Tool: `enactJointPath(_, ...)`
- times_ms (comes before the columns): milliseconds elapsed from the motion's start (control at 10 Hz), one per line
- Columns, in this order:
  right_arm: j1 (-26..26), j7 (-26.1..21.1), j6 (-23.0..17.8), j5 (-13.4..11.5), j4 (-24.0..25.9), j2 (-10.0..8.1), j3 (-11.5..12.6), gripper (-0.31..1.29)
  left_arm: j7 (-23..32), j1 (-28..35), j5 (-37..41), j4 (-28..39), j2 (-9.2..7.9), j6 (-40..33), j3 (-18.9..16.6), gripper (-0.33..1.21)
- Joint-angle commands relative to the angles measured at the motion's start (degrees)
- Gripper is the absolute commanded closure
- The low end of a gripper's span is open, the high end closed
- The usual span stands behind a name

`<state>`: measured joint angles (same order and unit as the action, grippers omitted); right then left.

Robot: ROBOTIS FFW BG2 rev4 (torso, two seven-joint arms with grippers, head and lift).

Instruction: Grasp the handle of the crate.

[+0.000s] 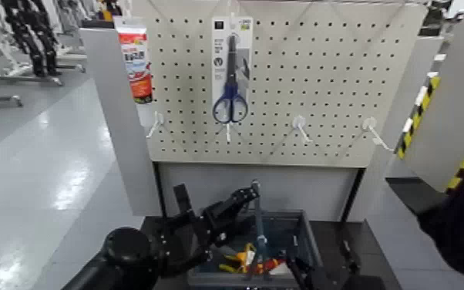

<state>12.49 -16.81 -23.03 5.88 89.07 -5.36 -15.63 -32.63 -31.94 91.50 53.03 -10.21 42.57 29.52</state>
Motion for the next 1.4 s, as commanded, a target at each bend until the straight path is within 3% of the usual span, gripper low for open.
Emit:
enactJointPath(100,-0.3,0.0,-0.3,0.2,-0.3,-0.09,-0.3,0.13,-0.9,-1.5,1.1,-2.7,0.37,-0.3,1.9,0.23)
enactJointPath(300,-0.4,0.0,-0.4,0.3,-0.4,-0.09,-0.3,0.13,-1.9,-2.4,1.4,-3.8,0.55,-0.3,3.1,0.66)
enactJointPath(400,-0.4,0.0,-0.5,0.3,-0.4,-0.09,-0.3,0.13,-2.4,-2.8,1.6,-4.2,0.55,-0.4,3.7,0.71)
enactJointPath(500,-0.4,0.0,-0.6,0.3,-0.4,-0.09,-0.3,0.13,-3.1,-2.9,1.6,-4.6,0.55,-0.5,4.2,0.87)
enactJointPath(700,-0.4,0.0,-0.7,0.4,-0.5,-0.17,-0.4,0.13,-3.4,-3.1,1.7,-5.0,0.55,-0.7,4.5,1.02)
enactJointPath(800,-0.4,0.0,-0.7,0.4,-0.5,-0.17,-0.3,0.13,-3.4,-3.0,1.6,-5.2,0.55,-1.0,4.6,1.17)
enactJointPath(1200,-0.2,0.0,-0.8,0.4,-0.4,-0.26,0.1,0.13,-3.8,-1.9,2.0,-4.8,0.72,-1.9,4.7,1.17)
enactJointPath(1400,0.1,-0.1,-0.8,0.4,-0.2,-0.26,0.4,0.13,-3.9,0.0,2.1,-0.7,0.46,-1.7,4.1,1.17)
